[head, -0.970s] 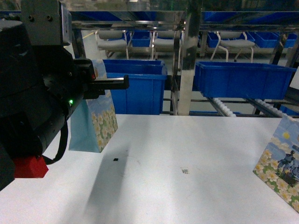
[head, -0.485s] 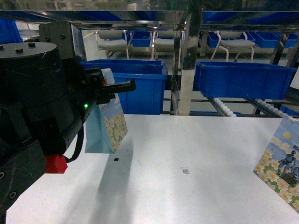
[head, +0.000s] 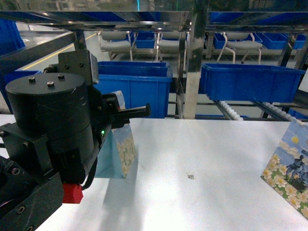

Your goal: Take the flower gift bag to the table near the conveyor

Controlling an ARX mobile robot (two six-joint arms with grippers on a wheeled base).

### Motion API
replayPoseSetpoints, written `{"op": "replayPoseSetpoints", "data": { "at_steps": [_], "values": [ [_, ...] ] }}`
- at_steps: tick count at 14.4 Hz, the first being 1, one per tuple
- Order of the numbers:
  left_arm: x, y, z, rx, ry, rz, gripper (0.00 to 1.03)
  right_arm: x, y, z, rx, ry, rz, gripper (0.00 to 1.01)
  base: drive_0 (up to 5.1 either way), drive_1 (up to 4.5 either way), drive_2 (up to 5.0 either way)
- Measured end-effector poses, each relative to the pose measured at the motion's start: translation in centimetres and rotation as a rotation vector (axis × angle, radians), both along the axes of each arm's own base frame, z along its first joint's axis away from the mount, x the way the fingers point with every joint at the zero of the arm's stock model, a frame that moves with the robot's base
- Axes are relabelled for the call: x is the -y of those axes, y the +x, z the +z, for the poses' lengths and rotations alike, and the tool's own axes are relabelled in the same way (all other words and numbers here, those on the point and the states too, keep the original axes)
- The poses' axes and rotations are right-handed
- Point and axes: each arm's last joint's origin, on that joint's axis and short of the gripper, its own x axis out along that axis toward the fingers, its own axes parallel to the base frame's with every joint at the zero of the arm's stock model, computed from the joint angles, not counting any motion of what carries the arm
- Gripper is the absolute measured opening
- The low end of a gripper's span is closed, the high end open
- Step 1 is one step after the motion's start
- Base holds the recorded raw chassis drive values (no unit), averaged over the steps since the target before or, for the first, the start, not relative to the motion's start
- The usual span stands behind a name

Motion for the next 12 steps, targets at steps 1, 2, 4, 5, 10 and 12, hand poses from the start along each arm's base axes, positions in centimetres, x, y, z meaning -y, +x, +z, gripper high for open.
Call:
{"op": "replayPoseSetpoints", "data": {
  "at_steps": [1, 2, 4, 5, 10, 12],
  "values": [
    [-0.4, -0.1, -0.5, -0.015, 0.005, 0.008, 0.02, 0.0, 0.0, 0.0, 0.0, 0.0, 0.0, 0.98, 0.0, 0.0, 0.0],
    [-0.9, -0.1, -0.9, -0.032, 0.005, 0.015, 0.02, 0.0, 0.0, 0.0, 0.0, 0.0, 0.0, 0.98, 0.0, 0.0, 0.0],
    [-1.5, -0.1, -1.4, -0.036, -0.001, 0.034, 0.02, 0.0, 0.0, 0.0, 0.0, 0.0, 0.0, 0.98, 0.0, 0.0, 0.0],
    [-1.6, -0.1, -1.5, -0.037, -0.006, 0.037, 0.02, 0.0, 0.0, 0.0, 0.0, 0.0, 0.0, 0.98, 0.0, 0.0, 0.0],
    [-0.8, -2.7, -3.1, -0.125, 0.034, 0.004, 0.13, 0.0, 0.0, 0.0, 0.0, 0.0, 0.0, 0.98, 0.0, 0.0, 0.0],
    [-1.0, -3.5, -3.3, -0.148, 0.06, 0.001, 0.4, 0.0, 0.0, 0.0, 0.0, 0.0, 0.0, 0.98, 0.0, 0.0, 0.0]
  ]
}}
